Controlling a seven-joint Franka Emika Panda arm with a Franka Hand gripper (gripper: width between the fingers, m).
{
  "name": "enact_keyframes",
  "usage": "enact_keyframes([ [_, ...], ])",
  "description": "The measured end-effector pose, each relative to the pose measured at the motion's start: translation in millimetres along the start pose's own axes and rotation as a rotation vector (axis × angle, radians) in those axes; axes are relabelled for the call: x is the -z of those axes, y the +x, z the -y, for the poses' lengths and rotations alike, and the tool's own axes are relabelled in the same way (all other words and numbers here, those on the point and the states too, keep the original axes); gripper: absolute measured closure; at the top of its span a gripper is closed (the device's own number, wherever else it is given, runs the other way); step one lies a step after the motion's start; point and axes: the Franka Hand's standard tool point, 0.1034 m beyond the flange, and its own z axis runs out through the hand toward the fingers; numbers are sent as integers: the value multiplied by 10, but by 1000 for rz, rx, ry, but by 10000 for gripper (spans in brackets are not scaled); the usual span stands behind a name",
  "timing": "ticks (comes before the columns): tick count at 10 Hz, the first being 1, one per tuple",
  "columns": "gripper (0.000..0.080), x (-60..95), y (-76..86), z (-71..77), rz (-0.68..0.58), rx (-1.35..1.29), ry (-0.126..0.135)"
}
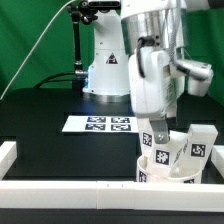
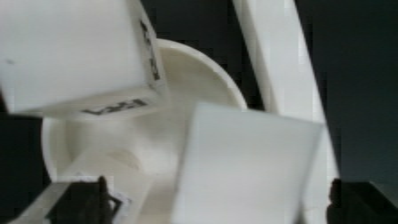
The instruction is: Assemble stool
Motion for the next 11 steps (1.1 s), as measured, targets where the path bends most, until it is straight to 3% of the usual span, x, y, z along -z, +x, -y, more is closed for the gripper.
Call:
enact_keyframes([
  [2,153,131,-74,47,15,35,6],
  [4,151,98,-50,38,9,199,4],
  [5,151,98,-52,26,-1,295,-7],
  [6,151,100,-66,-5,-48,457,-52],
  [7,151,100,-113,12,-57,626,-45],
  [10,151,47,-265,-70,-52,1063,-75],
  [11,151,46,-247,-65,-50,1140,-78],
])
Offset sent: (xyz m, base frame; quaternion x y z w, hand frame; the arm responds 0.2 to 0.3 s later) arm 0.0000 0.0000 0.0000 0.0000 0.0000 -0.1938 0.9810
